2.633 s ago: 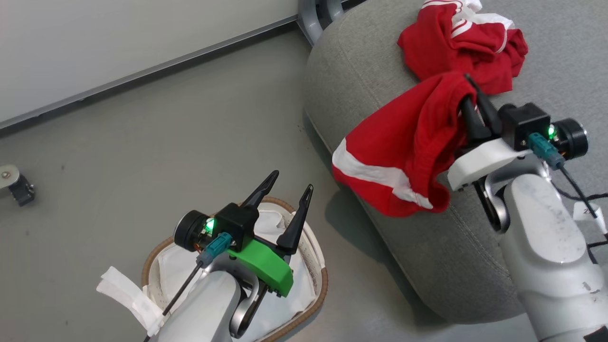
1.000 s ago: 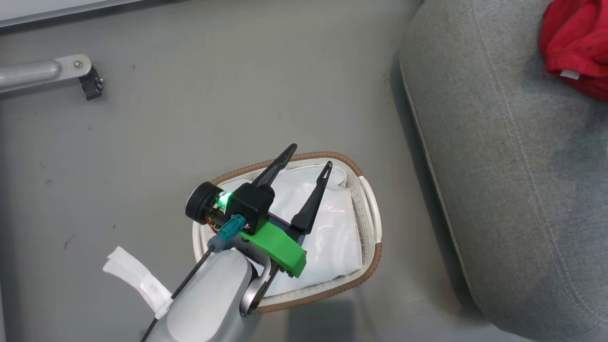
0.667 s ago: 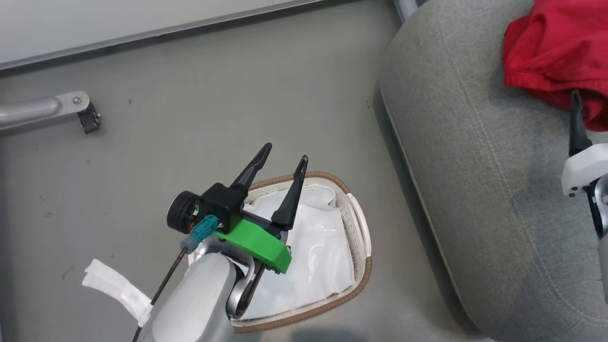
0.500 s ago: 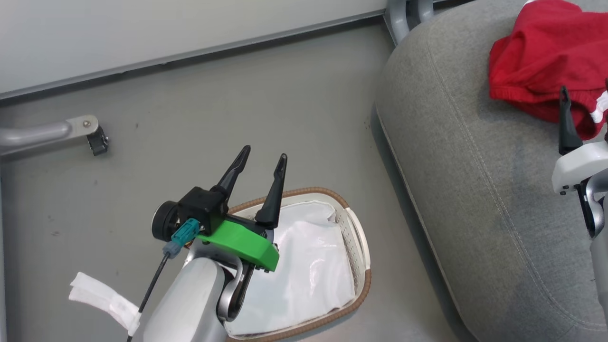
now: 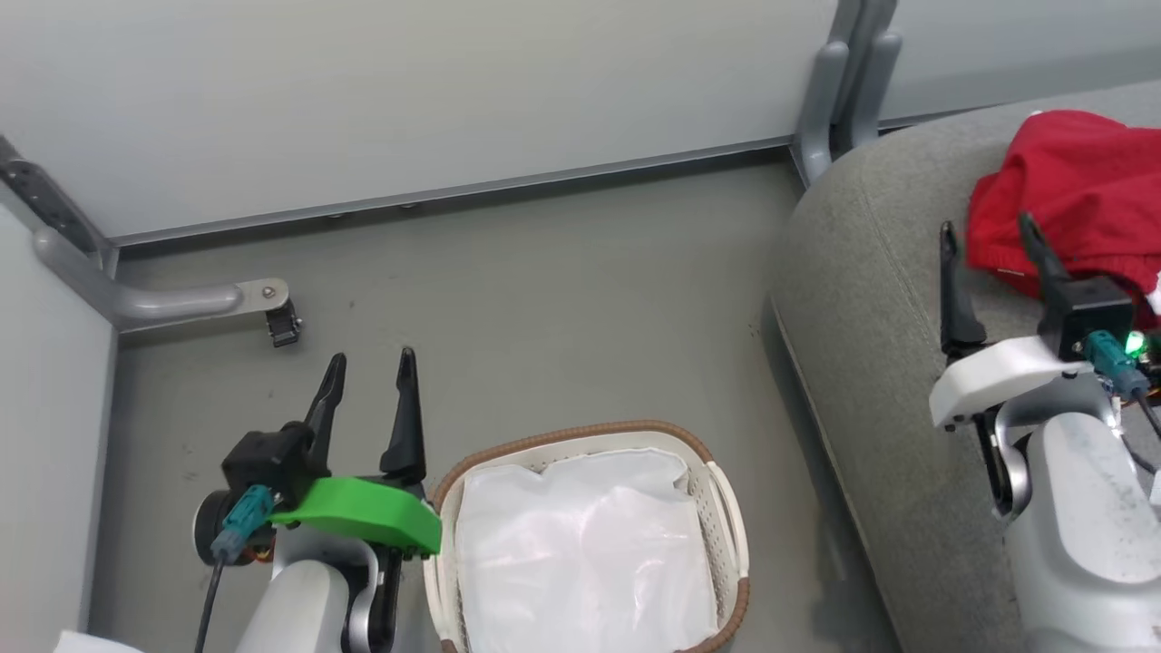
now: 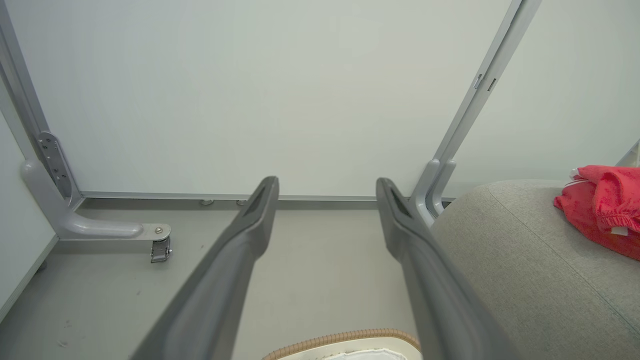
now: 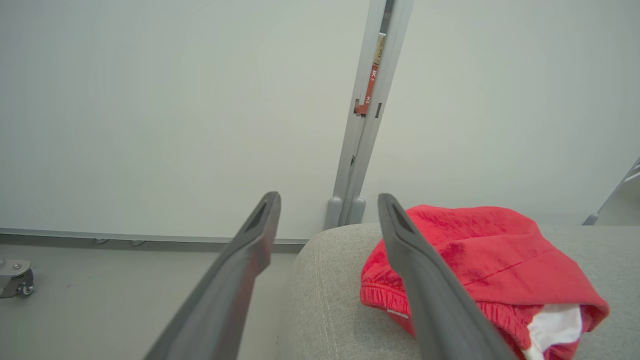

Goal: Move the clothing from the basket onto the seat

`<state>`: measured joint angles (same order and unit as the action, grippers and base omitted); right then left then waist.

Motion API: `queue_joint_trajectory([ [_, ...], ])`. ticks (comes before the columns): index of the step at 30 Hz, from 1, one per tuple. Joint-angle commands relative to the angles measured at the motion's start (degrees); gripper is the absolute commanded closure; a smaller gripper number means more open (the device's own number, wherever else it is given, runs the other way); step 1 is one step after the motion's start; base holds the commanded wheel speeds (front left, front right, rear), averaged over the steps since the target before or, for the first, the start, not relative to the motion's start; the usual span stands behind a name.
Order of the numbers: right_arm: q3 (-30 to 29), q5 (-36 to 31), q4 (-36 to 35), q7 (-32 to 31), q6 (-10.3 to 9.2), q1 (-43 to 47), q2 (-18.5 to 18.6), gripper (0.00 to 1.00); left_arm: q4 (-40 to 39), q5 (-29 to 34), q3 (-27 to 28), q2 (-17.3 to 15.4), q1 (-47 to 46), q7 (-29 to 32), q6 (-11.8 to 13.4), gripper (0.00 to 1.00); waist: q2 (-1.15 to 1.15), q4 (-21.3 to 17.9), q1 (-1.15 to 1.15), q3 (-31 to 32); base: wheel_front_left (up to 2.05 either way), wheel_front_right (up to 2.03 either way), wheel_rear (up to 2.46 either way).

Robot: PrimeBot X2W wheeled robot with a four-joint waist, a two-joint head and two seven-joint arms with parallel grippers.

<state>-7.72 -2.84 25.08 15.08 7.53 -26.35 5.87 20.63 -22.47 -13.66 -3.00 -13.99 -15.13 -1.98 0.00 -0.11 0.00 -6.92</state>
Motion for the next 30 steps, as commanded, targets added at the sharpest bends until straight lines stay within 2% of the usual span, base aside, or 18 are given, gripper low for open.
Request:
queue_joint_trajectory([
  [1,0.43,0.65,-0.95,0.13,-0.08,1.84,-0.71,0.0,-0.27,0.46,1.12,-0.04,1.53,-0.02,0.02,0.0,0.0,2.99,0.0,2.37,0.0,0.0,0.0],
  [7,4.46,2.47,-4.77,0.13,-0.08,8.16,-2.75,0.0,-1.98,1.4,6.17,0.04,6.36,-0.02,-0.68,0.0,0.0,5.09,0.0,3.22,0.0,0.0,0.0],
  [9,6.06,5.37,-5.96,0.13,-0.08,10.07,-2.86,0.0,-2.85,1.88,7.35,0.07,7.89,-0.02,-1.02,0.0,0.0,5.41,0.0,3.27,0.0,0.0,0.0],
  [17,8.63,13.44,-8.58,0.13,-0.08,16.95,-2.85,0.0,-4.99,1.45,8.55,0.11,12.07,-0.01,-1.62,0.0,0.0,5.53,0.0,3.85,0.0,0.0,0.0],
  [30,9.99,11.75,-7.93,0.13,-0.08,21.59,-2.87,0.0,-3.94,1.32,8.67,0.1,14.74,-0.01,-1.64,0.0,0.0,4.01,0.0,5.62,0.0,0.0,0.0],
])
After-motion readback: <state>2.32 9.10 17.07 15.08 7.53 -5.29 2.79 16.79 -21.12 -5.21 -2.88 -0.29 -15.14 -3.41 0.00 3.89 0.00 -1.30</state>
